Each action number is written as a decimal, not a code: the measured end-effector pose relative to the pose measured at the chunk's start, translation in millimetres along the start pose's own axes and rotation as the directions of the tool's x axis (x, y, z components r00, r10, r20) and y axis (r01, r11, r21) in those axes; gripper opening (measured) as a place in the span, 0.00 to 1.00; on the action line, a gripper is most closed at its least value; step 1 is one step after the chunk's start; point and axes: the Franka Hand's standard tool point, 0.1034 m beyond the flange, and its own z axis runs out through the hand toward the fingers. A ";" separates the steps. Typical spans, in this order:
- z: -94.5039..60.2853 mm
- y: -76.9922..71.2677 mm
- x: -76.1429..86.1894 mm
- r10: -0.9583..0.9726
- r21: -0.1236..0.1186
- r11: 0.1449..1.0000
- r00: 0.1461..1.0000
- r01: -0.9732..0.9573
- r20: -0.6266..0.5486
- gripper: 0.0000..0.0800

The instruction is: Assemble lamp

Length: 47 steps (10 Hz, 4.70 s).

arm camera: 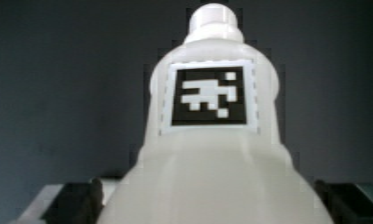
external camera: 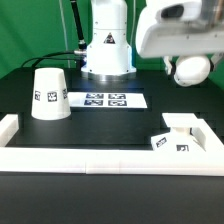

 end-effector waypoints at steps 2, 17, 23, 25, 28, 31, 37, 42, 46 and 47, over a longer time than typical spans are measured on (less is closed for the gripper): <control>-28.2 8.3 -2.5 0.002 0.002 1.000 0.997 -0.002 -0.082 0.72; -35.3 27.7 41.0 -0.102 -0.072 0.995 0.769 0.074 -0.631 0.73; -33.6 36.3 60.3 -0.139 -0.098 0.990 0.755 0.098 -0.641 0.73; -33.2 37.3 61.4 -0.138 -0.101 0.990 0.740 0.095 -0.659 0.73; -30.9 38.2 65.2 -0.138 -0.104 0.990 0.721 0.091 -0.679 0.73; -28.2 37.7 63.6 -0.140 -0.107 0.990 0.714 0.091 -0.686 0.73; -12.1 28.1 63.2 -0.158 -0.116 0.987 0.707 0.107 -0.690 0.73; -4.9 31.2 62.8 -0.166 -0.125 0.986 0.698 0.109 -0.697 0.73; -4.8 30.4 62.2 -0.170 -0.135 0.985 0.653 0.104 -0.738 0.73; -4.8 30.4 62.1 -0.170 -0.135 0.985 0.653 0.104 -0.738 0.82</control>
Offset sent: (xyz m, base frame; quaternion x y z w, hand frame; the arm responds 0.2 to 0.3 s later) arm 0.0000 0.0000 0.0000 0.0000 0.1938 0.0000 0.9810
